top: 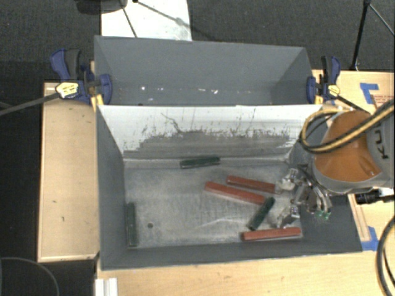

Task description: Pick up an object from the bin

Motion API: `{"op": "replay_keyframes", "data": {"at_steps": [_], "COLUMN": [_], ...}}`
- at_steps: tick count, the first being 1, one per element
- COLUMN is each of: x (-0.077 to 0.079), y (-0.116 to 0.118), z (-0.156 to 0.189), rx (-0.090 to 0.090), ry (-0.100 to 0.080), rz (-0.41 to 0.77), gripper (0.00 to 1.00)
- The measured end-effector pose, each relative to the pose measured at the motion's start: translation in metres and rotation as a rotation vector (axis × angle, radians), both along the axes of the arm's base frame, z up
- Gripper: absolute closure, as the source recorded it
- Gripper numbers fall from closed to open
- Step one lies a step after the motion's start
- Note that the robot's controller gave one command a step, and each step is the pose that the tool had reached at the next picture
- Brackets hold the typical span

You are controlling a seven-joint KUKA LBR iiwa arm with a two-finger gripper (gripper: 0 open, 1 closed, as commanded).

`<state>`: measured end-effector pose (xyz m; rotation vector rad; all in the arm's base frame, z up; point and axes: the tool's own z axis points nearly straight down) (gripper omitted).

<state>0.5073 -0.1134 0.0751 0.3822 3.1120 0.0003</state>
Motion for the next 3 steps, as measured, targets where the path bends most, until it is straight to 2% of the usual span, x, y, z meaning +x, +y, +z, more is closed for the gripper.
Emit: {"op": "replay_keyframes", "data": {"at_steps": [1,2,3], "x": [0.058,0.058,0.041], "y": [0.059,0.059,0.073], "z": [0.001,0.001,0.154], "rx": [-0.003,-0.003,0.001], "ry": [-0.013,-0.013,0.000], "rz": [-0.077,-0.075,-0.008], "gripper": [1.00,1.00,1.00]}}
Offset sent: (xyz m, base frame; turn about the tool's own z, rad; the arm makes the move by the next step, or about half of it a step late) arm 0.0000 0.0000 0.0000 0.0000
